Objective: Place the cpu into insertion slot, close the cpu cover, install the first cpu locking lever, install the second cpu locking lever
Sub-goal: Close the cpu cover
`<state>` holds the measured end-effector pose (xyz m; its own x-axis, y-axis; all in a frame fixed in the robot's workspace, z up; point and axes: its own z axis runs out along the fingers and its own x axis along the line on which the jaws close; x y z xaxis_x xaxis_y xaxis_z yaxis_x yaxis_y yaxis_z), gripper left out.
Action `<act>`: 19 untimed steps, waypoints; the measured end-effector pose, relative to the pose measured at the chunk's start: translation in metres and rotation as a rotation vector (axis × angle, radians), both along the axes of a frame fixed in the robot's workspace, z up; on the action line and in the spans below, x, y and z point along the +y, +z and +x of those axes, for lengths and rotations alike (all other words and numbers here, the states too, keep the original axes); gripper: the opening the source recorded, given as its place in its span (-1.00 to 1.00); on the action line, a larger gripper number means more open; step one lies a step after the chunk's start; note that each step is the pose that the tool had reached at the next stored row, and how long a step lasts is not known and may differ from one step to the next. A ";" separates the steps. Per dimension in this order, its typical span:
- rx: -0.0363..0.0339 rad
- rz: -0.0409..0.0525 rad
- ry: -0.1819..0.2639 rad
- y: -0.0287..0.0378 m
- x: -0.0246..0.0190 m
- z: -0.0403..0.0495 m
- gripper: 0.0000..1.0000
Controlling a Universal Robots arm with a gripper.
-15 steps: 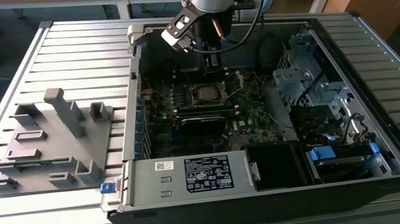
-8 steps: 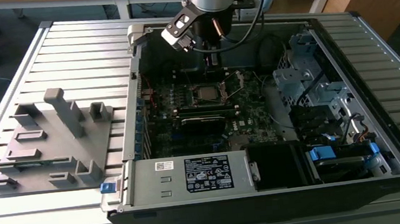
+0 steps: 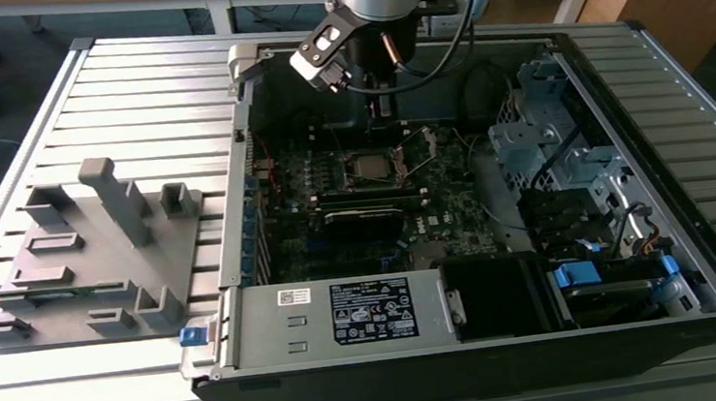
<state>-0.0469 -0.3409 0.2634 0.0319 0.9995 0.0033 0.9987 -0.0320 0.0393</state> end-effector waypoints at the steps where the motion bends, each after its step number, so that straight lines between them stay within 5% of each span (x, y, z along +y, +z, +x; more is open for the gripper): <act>1: -0.0001 0.0001 0.000 0.0000 0.0000 0.0005 -0.80; 19: -0.0002 0.0002 0.000 -0.0001 0.0000 0.0184 -0.80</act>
